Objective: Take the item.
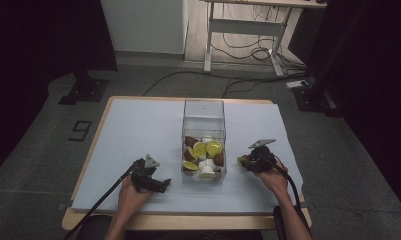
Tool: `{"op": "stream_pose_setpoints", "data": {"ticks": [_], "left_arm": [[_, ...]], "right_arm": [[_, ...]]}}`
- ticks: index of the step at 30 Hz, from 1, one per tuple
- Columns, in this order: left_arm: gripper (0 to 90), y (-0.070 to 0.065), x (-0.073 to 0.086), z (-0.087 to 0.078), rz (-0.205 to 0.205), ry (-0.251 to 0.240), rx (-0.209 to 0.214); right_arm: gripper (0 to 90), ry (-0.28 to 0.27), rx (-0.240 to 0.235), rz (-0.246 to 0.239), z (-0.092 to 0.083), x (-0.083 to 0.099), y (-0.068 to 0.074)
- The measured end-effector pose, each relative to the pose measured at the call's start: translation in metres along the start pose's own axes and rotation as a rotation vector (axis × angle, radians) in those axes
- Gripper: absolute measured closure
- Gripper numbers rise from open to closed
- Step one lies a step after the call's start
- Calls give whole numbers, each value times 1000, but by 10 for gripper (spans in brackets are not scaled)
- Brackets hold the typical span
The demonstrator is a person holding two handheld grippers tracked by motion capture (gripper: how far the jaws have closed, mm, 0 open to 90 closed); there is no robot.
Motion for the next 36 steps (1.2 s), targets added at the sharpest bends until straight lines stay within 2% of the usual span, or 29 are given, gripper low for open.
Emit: {"op": "stream_pose_setpoints", "data": {"ticks": [13, 20, 31, 36], "left_arm": [[0, 0, 0, 0, 0, 0, 0], [0, 0, 0, 0, 0, 0, -1], [0, 0, 0, 0, 1, 0, 0], [0, 0, 0, 0, 1, 0, 0]], "right_arm": [[526, -1, -1, -1, 2, 1, -2], [388, -7, 31, -6, 3, 2, -3], [230, -60, 10, -1, -9, 1, 3], [163, -77, 27, 10, -17, 6, 3]]}}
Point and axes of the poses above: each handheld gripper's, and its own axes: z roughly forward along the jaws, x roughly out of its underside, y roughly to its left, the point moved 3 cm from there along z, roughly forward along the jaws, and after that the axes turned 7 degrees about -x, right-handed, at the moved point
